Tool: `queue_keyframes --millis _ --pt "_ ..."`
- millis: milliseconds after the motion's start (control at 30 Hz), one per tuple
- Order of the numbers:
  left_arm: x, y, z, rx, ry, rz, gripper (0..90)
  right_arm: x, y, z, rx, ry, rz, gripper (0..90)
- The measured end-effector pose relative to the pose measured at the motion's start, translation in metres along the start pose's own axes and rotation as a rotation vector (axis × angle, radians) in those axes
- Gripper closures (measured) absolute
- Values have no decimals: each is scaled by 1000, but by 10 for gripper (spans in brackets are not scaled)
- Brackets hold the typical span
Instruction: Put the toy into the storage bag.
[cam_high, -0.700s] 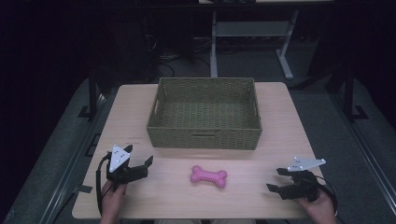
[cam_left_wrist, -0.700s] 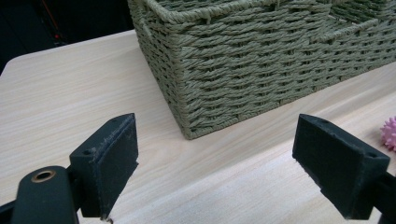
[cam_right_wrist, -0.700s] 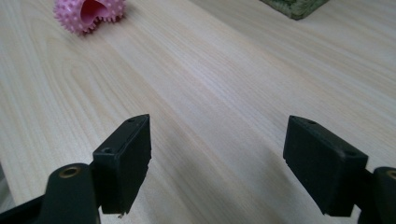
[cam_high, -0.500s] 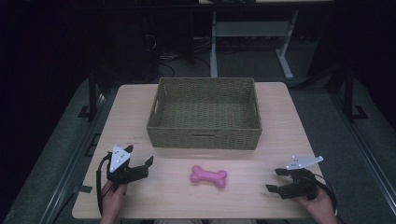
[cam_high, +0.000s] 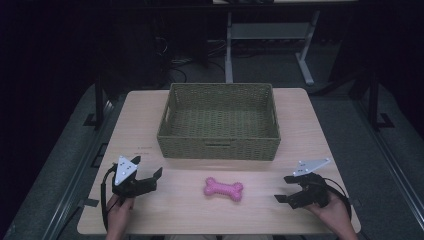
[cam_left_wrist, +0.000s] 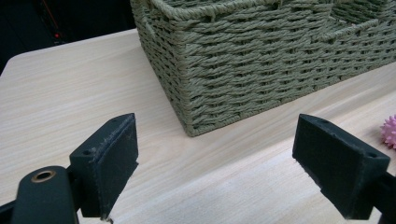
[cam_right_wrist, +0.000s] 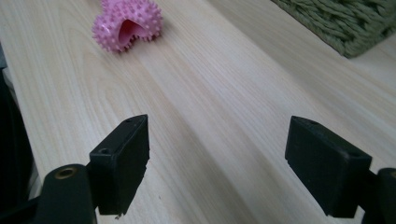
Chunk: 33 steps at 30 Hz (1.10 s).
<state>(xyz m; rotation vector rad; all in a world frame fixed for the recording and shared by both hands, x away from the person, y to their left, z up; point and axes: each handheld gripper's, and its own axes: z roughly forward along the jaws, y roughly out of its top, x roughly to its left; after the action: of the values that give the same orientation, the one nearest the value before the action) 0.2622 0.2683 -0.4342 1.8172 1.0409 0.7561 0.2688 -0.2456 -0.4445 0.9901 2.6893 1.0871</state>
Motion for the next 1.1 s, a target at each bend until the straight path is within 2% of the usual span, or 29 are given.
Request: queue_keyframes --millis 133,433,933,1100 --pt "0 -1 0 -2 7 -15 138 3 7 1 25 -3 -19 210" --pt "0 0 -1 -4 2 4 139 12 15 2 43 0 -46 199" --pt "-4 0 1 5 -5 16 139 17 36 13 91 40 -74 174" --pt "-1 0 1 6 0 10 138 21 47 20 120 47 -112 168"
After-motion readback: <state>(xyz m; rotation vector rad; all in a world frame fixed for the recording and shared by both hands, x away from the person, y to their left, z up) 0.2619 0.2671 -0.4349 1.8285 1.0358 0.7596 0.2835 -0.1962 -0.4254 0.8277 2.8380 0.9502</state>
